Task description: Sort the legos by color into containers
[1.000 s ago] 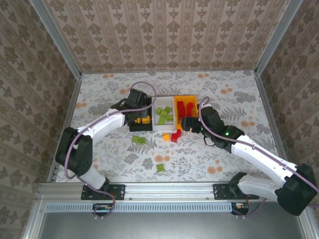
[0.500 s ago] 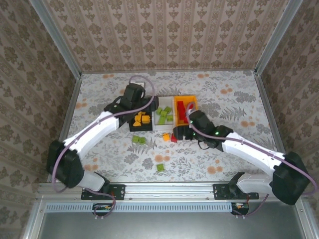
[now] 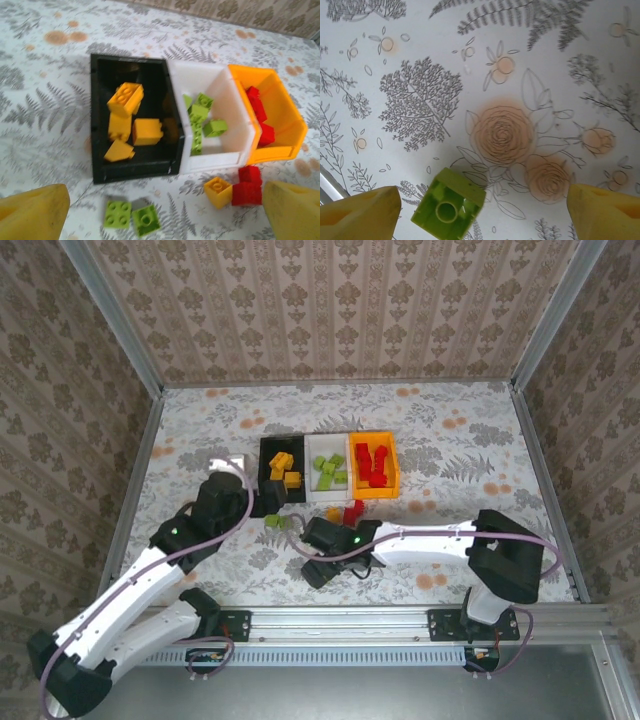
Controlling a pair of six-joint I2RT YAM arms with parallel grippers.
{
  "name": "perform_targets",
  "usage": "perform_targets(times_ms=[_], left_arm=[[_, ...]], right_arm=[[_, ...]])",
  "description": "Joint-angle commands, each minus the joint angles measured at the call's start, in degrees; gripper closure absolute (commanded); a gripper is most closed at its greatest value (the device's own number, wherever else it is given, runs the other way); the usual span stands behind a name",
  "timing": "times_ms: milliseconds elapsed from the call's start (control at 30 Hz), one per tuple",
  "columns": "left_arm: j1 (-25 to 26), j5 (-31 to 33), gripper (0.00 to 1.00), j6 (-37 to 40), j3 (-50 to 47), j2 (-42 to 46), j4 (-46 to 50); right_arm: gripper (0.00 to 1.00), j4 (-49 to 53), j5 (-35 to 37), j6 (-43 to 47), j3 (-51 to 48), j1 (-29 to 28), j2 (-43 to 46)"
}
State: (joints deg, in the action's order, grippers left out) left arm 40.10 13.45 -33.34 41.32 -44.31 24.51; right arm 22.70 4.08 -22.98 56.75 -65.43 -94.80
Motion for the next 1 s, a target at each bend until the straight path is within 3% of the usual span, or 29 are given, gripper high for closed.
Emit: perform_targets(times_ms=[0,300,433,600,967], left_arm=[[0.1,3.1,0.00,-4.3,-3.2,4.1,3.6],[-0.4,5.9,0.00,-6.8,-6.1,8.2,6.0],[-0.8,6.4,0.00,-6.6,-6.1,8.3,6.3],[-1.2,7.4,0.00,-6.7,-6.1,8.9,7.0],[-2.3,5.3,0.00,-6.4,-9.2,8.9,5.4]], right_arm=[[0.15,3.9,2.6,1.8,3.0,-1.6,-3.0],[0.31,6.1,2.2,1.0,3.0,-3.1,-7.2],[0.47,5.2,2.9,0.2,1.5,-3.0,-6.8],[0.59,4.1,5.2,-0.7,-0.8,-2.5,-3.8],[0.64,5.1,8.7,0.3,-4.7,7.5,11.0]])
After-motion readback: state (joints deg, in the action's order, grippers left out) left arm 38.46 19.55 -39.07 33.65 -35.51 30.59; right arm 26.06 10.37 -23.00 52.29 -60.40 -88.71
